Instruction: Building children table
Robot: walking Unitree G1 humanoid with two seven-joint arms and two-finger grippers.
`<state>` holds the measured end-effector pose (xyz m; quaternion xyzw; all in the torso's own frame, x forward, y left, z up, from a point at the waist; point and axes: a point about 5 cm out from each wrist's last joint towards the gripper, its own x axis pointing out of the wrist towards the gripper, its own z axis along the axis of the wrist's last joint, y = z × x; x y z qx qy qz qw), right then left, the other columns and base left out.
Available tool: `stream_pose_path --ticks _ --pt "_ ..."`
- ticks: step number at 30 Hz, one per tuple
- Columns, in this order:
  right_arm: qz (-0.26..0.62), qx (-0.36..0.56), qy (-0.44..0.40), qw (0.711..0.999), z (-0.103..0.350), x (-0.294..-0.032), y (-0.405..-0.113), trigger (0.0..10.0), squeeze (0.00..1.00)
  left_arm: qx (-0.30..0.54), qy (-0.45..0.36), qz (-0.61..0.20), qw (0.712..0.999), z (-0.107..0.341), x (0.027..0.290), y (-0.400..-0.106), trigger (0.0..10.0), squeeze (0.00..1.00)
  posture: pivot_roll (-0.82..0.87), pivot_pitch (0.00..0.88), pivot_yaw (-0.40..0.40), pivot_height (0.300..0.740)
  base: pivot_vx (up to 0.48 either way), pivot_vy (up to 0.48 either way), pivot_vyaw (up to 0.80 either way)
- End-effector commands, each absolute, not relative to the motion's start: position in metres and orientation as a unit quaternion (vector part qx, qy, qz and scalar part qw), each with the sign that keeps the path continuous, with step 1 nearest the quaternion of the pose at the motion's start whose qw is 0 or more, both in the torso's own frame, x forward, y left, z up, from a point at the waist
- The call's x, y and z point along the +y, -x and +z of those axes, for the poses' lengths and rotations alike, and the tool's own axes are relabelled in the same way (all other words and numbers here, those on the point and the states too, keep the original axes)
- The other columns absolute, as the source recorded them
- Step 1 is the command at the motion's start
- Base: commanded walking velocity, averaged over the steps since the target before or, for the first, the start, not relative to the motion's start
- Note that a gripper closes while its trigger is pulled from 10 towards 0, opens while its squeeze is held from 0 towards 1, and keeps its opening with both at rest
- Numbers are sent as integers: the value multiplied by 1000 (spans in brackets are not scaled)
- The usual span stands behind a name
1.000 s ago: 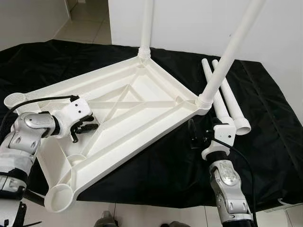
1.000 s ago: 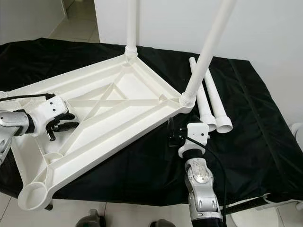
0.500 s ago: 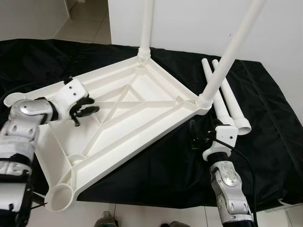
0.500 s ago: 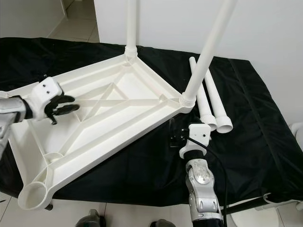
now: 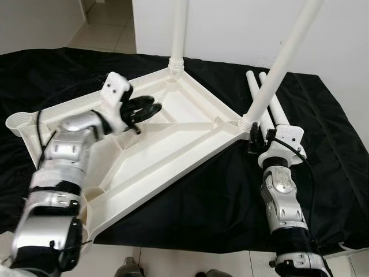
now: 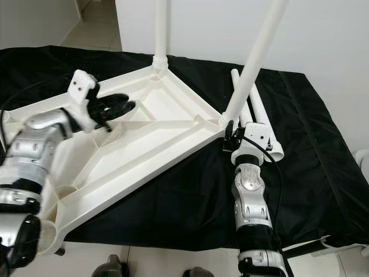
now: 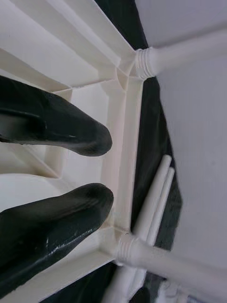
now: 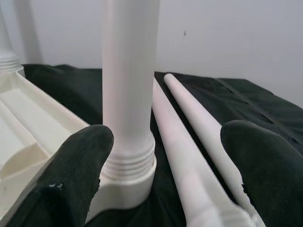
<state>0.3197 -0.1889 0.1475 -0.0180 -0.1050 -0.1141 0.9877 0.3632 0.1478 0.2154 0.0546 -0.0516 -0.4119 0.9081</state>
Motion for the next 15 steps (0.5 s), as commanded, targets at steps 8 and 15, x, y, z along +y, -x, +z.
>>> stream_pose_path --ticks 8,15 --pt "-112 -103 24 988 158 -199 -344 10000 0 -95 33 -489 866 238 98 -345 10000 0 51 66 -82 740 0 0 0" --pt "-92 -104 27 990 172 -200 -363 10000 0 -99 67 -497 860 238 61 -328 10000 0 54 80 -87 740 0 0 0"
